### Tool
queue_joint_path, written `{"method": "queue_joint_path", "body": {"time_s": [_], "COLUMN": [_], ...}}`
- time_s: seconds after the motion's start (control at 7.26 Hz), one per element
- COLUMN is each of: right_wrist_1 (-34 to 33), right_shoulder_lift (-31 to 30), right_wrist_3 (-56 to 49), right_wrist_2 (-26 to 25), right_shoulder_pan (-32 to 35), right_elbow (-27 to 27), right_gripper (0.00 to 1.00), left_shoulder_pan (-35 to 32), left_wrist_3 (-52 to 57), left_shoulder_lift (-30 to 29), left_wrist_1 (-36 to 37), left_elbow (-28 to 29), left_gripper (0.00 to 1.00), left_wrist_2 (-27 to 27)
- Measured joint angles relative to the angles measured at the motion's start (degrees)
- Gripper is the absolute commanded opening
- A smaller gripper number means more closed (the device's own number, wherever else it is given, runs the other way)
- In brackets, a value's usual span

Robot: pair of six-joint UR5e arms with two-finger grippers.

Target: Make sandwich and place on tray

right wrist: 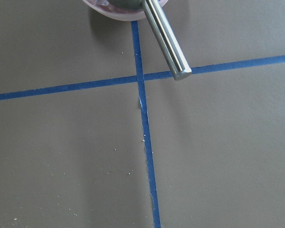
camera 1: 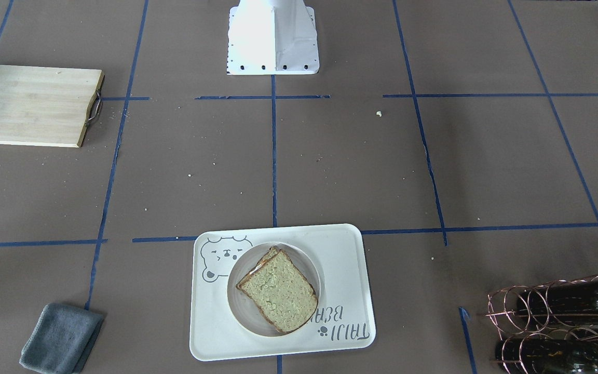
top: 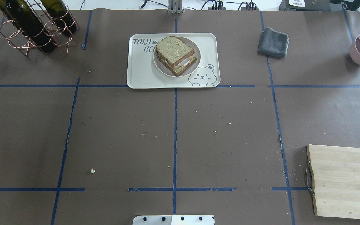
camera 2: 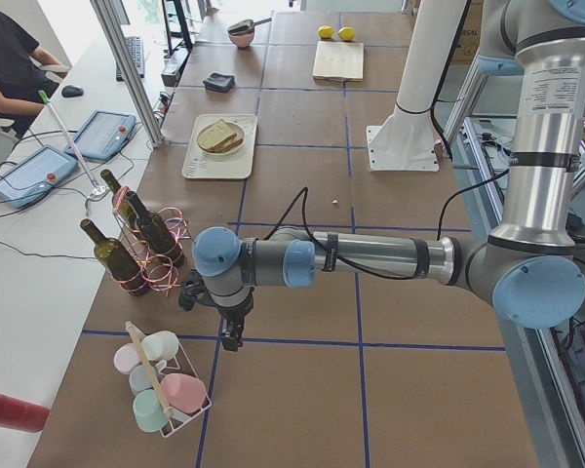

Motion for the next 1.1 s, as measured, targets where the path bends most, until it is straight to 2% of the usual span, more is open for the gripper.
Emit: {"method": "queue_joint_path", "body": {"time_s": [1.1], "right_wrist_1": [0.64], "right_shoulder_lift": [0.19], "right_wrist_3": [0.16], "right_wrist_2": [0.18], "right_shoulder_pan": [0.36], "right_elbow": [0.25], "right_gripper": [1.00], "left_shoulder_pan": [0.00], "left_wrist_3": [0.00], "left_shoulder_lift": [-0.09], "left_wrist_1": [-0.05], "left_elbow": [0.08], "left_gripper": [1.00], "left_wrist_2": [0.00]}}
